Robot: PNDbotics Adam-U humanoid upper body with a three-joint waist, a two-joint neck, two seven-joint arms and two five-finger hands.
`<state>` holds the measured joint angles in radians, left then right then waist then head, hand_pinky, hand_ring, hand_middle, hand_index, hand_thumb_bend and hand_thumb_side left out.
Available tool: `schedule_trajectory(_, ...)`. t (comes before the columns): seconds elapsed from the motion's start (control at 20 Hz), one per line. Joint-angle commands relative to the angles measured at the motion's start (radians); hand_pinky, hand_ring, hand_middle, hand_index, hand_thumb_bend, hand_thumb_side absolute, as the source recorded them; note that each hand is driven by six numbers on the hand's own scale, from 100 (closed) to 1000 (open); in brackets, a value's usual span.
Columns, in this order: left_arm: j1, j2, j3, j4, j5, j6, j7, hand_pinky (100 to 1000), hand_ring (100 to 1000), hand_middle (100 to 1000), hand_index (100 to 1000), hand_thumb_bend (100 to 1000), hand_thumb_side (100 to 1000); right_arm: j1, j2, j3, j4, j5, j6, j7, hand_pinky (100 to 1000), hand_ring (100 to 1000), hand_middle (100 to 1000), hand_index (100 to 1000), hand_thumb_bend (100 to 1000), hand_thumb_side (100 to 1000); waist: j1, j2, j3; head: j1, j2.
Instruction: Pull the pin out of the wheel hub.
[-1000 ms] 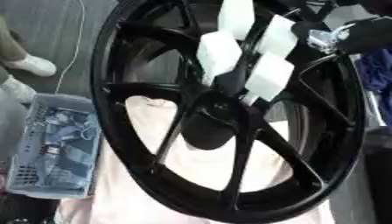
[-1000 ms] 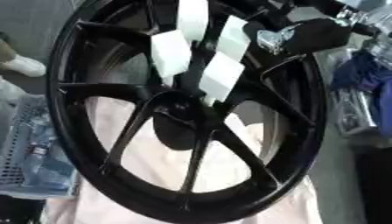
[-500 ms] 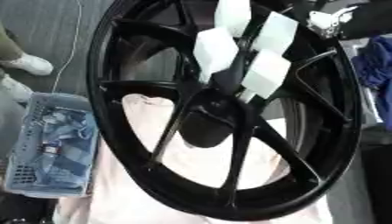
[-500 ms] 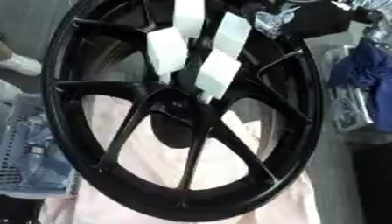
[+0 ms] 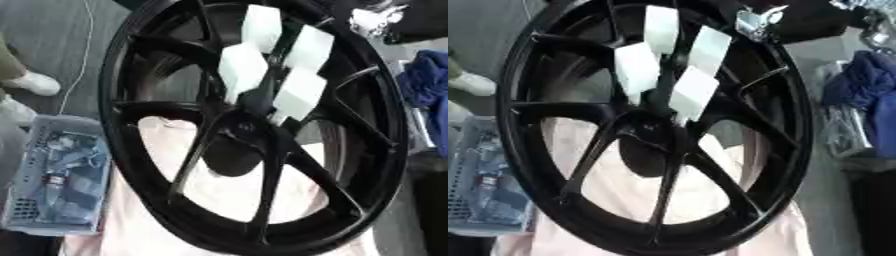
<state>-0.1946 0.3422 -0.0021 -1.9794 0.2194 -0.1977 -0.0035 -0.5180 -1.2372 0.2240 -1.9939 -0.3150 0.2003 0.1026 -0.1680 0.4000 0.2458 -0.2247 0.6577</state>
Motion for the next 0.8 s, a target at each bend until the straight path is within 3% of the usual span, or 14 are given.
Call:
schedule_trajectory(0.05, -0.004, 0.004, 0.002, -0.021, 0.005, 0.002, -0.001, 874, 699, 635, 765, 100, 720, -0.002, -0.038, -0.001, -0.006, 0.013, -0.003, 0.017, 629, 885, 820, 886, 250, 448, 0.011, -0.030, -0.003, -0.010, -0.023)
schedule_trajectory(0.5, -0.003, 0.002, 0.002, -0.021, 0.009, 0.005, -0.002, 875, 699, 635, 764, 100, 721, 0.003, -0.032, 0.027, -0.006, 0.050, -0.021, 0.062, 627, 887, 823, 893, 321, 462, 0.011, -0.035, -0.005, -0.009, -0.006)
schedule_trajectory(0.8, -0.003, 0.001, 0.002, -0.021, 0.010, 0.006, -0.004, 875, 699, 635, 764, 100, 720, -0.007, -0.027, 0.036, -0.006, 0.044, -0.014, 0.065, 626, 886, 821, 895, 317, 455, 0.011, -0.037, -0.006, -0.005, 0.005)
